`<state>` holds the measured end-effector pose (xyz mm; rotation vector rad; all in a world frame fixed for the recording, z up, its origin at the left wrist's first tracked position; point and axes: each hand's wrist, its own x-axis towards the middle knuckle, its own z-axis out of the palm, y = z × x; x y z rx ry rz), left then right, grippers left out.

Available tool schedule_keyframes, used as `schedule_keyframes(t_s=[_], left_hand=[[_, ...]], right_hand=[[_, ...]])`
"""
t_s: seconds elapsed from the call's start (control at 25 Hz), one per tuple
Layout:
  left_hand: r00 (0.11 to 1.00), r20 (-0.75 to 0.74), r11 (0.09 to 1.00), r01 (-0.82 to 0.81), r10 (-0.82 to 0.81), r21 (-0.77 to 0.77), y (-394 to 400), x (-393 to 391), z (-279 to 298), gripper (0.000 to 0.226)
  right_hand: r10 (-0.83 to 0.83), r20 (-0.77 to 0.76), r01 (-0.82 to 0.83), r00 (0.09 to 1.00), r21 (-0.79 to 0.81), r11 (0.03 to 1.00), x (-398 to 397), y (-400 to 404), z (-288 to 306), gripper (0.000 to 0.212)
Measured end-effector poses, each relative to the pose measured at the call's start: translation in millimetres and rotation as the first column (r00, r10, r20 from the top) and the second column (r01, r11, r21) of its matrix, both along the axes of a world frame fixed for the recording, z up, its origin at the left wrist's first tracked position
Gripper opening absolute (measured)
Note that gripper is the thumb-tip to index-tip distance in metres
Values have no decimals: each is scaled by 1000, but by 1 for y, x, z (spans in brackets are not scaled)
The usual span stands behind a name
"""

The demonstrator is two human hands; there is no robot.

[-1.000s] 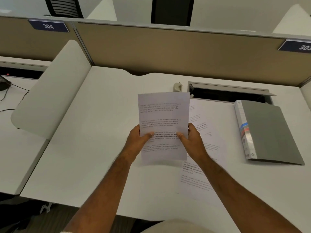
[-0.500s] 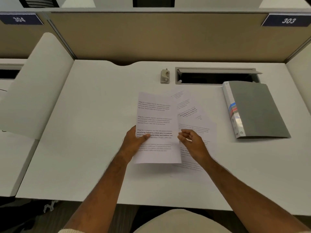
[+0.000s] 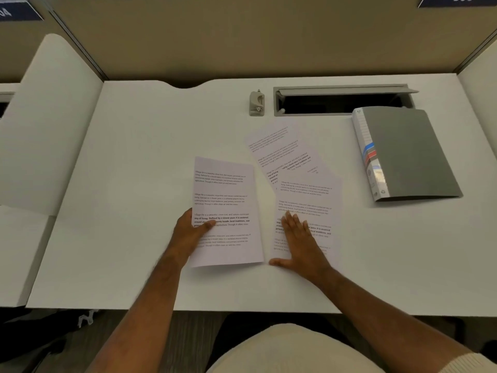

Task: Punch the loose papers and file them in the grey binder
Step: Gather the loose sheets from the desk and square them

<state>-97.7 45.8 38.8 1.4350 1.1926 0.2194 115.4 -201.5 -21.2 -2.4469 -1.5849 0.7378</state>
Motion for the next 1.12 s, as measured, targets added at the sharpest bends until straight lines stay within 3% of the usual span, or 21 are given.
schedule_keyframes(t_s=[0.12, 0.28, 0.52, 0.68, 0.88, 1.12], left_hand=[[1000, -9, 1000, -5, 5, -4, -1, -6, -5, 43], [1000, -10, 1000, -12, 12, -15, -2, -8, -8, 44], [999, -26, 999, -19, 18, -26, -2, -7, -14, 46], [999, -17, 998, -34, 34, -50, -4, -3, -17, 46], [1000, -1, 997, -23, 23, -73, -5, 4, -20, 45], [999, -5, 993, -52, 52, -107, -7, 10, -25, 40]], right_hand=[[-13, -3, 13, 1000, -36, 999, -1, 9, 2, 124], [-76, -73, 78, 994, 23, 997, 1, 12, 1, 105], [-309, -158, 337, 938, 199, 920, -4, 17, 10, 61], [-438, -263, 493, 860, 201, 846, -2, 24, 25, 56], [-306, -519, 485, 798, 253, 837, -3, 51, 63, 66], [-151, -636, 360, 757, 214, 908, -28, 84, 77, 66]])
